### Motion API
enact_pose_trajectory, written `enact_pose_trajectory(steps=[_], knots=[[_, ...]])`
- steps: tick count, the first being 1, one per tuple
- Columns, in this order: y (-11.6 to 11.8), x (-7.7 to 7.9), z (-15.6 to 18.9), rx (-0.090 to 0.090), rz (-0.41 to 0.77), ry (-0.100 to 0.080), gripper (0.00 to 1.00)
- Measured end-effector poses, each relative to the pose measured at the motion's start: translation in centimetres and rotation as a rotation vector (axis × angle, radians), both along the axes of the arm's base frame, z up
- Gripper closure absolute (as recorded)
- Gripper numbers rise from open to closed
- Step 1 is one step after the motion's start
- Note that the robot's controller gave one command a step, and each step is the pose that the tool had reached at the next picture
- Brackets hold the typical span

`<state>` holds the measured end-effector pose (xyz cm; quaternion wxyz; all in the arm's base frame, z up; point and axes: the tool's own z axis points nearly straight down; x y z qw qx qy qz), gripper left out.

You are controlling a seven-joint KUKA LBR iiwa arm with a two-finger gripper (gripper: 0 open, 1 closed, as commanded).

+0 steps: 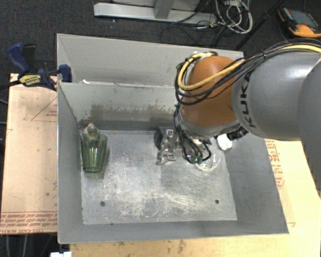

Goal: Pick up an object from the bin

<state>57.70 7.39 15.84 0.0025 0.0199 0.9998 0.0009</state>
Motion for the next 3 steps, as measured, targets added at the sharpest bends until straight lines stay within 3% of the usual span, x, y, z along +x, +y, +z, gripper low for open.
enact_pose_trajectory(steps=[1, 2, 3], knots=[[0.9, -0.8, -3.5, -0.001, 0.014, 0.005, 1.0], [-1.8, -3.8, -3.4, 0.0, 0.087, 0.005, 1.0], [-3.7, -5.0, -4.0, -0.003, 0.235, 0.006, 1.0]])
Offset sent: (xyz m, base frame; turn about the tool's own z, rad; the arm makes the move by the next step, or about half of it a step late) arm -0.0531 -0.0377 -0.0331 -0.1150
